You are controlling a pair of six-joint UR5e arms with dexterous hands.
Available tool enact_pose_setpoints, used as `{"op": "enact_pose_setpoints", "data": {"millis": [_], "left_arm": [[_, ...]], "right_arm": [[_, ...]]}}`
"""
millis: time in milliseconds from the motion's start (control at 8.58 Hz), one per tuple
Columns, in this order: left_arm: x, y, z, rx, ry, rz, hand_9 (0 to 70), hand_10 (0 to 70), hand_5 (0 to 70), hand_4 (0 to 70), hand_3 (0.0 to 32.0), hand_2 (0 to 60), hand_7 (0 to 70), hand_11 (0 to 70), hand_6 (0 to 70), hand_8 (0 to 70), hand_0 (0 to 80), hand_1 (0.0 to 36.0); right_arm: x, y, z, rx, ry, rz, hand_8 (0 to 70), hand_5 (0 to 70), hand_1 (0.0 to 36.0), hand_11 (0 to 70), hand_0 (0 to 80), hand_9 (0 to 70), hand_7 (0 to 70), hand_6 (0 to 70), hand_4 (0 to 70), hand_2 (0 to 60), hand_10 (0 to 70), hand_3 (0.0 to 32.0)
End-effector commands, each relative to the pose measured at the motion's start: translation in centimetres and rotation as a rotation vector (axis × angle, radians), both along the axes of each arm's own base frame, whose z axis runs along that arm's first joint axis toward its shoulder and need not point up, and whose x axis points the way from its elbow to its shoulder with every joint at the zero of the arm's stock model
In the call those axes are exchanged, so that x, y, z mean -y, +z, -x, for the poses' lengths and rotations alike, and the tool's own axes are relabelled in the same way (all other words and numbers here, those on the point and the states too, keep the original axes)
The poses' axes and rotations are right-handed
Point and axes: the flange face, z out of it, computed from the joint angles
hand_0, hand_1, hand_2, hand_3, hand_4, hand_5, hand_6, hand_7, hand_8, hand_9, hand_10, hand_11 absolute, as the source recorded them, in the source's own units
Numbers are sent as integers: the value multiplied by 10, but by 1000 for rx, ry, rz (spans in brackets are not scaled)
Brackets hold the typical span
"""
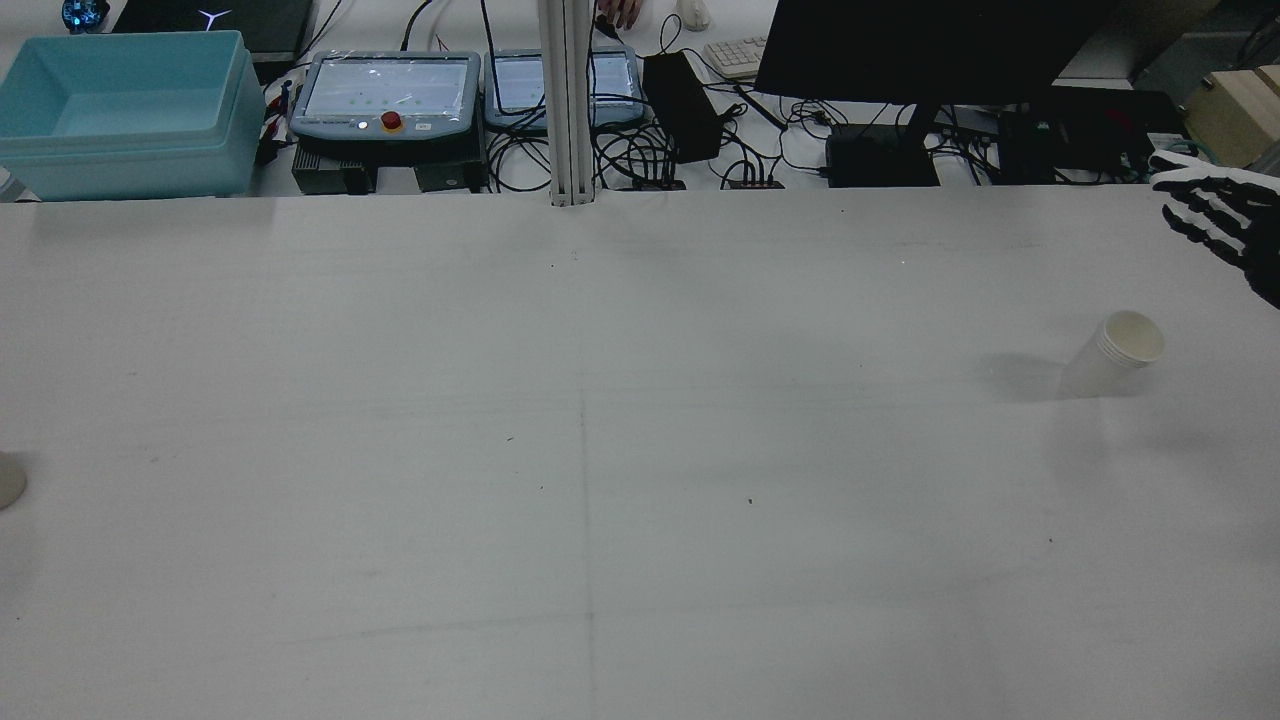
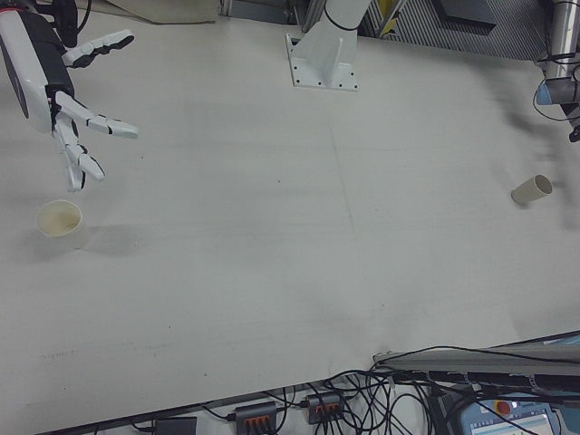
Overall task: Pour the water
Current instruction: 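Close the left hand around the white paper cup near it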
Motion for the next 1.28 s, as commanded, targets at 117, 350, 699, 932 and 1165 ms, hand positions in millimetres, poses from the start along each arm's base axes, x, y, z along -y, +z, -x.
{"op": "enact_pose_setpoints", "data": {"millis": [117, 350, 699, 932, 1165], "left_arm": [[-18, 11, 9, -44, -25, 8, 0, 42, 10, 130, 0, 226, 63, 70, 34, 0, 402, 85], [-22, 1, -4, 131, 81, -85, 0, 45, 22, 121, 0, 227, 60, 79, 25, 0, 458, 123], [-4, -5, -14, 155, 84, -92, 0, 25, 19, 95, 0, 244, 57, 50, 24, 0, 452, 127], [12, -14, -25, 224, 109, -142, 0, 22, 22, 77, 0, 272, 55, 49, 18, 0, 466, 157], [15, -16, -31, 242, 150, -149, 0, 12, 15, 84, 0, 259, 54, 31, 22, 0, 430, 122]], "right_arm": [[0, -4, 0, 1, 0, -8, 0, 183, 29, 0, 310, 18, 160, 12, 159, 76, 0, 126], [0, -5, 0, -3, -5, -11, 0, 181, 30, 0, 312, 17, 156, 6, 146, 72, 0, 132], [0, -4, 1, -5, -6, -8, 0, 180, 31, 0, 315, 16, 153, 4, 145, 72, 0, 130], [0, -2, 1, -11, -7, -6, 0, 181, 37, 0, 322, 17, 155, 5, 143, 88, 0, 120], [0, 0, 2, -17, -4, -4, 0, 186, 39, 0, 317, 17, 158, 11, 154, 101, 0, 112]]}}
